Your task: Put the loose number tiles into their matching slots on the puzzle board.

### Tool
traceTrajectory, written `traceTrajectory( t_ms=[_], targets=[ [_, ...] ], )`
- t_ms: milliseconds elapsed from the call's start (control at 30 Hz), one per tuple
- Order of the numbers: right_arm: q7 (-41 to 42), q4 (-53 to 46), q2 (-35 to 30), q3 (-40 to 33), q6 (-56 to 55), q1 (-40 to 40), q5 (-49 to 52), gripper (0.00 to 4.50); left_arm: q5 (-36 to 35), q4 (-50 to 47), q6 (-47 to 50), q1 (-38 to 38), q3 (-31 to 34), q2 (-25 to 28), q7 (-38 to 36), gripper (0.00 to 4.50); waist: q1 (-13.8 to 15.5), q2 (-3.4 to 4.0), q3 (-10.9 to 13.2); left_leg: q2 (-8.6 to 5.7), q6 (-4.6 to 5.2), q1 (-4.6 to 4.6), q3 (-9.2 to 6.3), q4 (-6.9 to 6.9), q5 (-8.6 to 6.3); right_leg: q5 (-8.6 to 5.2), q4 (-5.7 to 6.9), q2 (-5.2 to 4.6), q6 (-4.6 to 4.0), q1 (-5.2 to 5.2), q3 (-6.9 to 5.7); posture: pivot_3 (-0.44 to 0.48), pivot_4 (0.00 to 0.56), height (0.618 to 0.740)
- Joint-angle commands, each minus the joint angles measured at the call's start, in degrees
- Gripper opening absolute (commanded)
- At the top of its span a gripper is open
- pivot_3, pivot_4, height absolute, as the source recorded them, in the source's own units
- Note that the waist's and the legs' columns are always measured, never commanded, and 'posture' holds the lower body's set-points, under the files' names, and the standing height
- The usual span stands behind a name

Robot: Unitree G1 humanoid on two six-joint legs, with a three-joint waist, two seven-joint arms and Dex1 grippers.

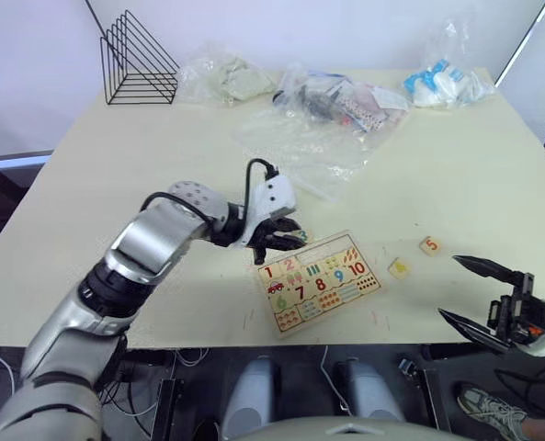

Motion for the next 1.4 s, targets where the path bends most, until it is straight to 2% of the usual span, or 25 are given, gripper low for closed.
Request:
traceTrajectory(
  t_ms=[33,267,567,1400],
  targets=[
    [0.2,-0.3,0.1,-0.2,-0.5,-0.5,0.3,4.50,0.8,-2.3,3.9,-2.3,-1.5,-1.5,1.2,0.93,0.0,0.00,0.0,0.00,0.00,0.00,0.01,0.00,0.00,0.00,0.00,0.00,0.00,0.00,0.01,0.000,0.150,0.740],
    [0.3,0.3,0.3,0.2,-0.9,-1.2,0.1,4.50,1.6,-3.6,13.9,-5.5,-6.0,-3.9,4.6,0.93,0.0,0.00,0.0,0.00,0.00,0.00,0.00,0.01,0.00,0.00,0.00,0.00,0.00,0.00,0.01,0.000,0.150,0.740],
    [0.2,0.5,0.6,0.2,-1.3,-1.4,-0.3,4.50,1.5,-1.9,17.4,-8.2,-8.2,-4.7,6.0,0.93,0.0,0.00,0.0,0.00,0.00,0.00,-0.03,0.01,0.00,0.00,0.01,0.00,0.00,0.00,0.01,0.000,0.150,0.740],
    [0.2,0.9,0.8,-0.1,-1.6,-1.6,-1.0,4.50,4.2,-0.7,12.8,-7.3,-10.7,-3.3,5.8,0.93,0.0,0.00,0.0,0.00,0.00,0.00,-0.03,0.01,0.00,0.00,0.01,0.00,0.00,0.00,0.02,0.000,0.150,0.740]
  ],
)
